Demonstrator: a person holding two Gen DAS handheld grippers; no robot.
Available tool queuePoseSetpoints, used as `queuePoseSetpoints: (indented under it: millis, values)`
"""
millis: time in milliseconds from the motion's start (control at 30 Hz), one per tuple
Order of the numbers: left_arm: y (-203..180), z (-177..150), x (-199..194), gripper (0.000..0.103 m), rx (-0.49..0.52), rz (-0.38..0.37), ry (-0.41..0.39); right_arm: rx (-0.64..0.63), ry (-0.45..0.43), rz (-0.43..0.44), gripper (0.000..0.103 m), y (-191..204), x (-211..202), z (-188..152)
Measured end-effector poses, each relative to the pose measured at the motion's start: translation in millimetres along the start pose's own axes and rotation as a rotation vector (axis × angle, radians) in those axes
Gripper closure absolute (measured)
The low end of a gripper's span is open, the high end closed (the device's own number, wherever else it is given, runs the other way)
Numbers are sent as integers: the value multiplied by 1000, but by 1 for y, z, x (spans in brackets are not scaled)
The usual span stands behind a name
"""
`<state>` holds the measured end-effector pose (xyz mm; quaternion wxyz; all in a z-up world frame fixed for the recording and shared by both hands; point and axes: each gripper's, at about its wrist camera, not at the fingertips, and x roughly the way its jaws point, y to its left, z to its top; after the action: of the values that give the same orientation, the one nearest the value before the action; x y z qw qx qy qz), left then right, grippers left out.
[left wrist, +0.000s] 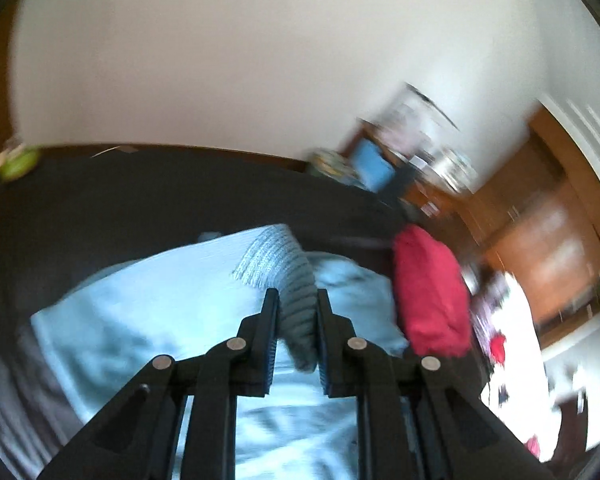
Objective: Fold clothes
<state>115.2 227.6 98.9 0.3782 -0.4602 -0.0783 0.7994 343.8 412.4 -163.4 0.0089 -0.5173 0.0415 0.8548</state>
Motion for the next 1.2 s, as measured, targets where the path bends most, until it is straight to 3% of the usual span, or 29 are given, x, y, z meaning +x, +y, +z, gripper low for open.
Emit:
queuePoseSetpoints:
  millis: [100,167,233,300,467,567,700,933,1033,1133,1200]
  values:
    - [-35,0,23,84,106,-58,67,48,4,29,1,-8,-3,1]
    - [-53,-6,45,73,176,-59,136,104,10,60,1,-15,-5,4]
    - [-60,-12,67,34,205,-28,200,161,17,91,1,-22,-6,7]
    - [-52,-17,73,25,173,-22,214,199,22,93,1,-28,-8,8]
    - [-11,-24,68,23,44,14,203,230,7,69,1,-35,-15,14]
    - [26,-35,60,23,-14,90,198,208,-27,45,1,-30,-23,24]
    - [66,-57,54,23,-75,185,212,129,-86,28,1,-13,-28,53]
    - [117,-90,58,23,-202,250,237,-18,-132,8,1,15,-1,102]
    - [130,-98,65,23,-236,256,236,-40,-96,-23,1,19,21,115]
    - [129,-101,68,23,-210,272,227,-37,-12,-73,1,16,49,119]
    - [124,-104,70,23,-183,291,227,-56,-1,-97,1,15,56,116]
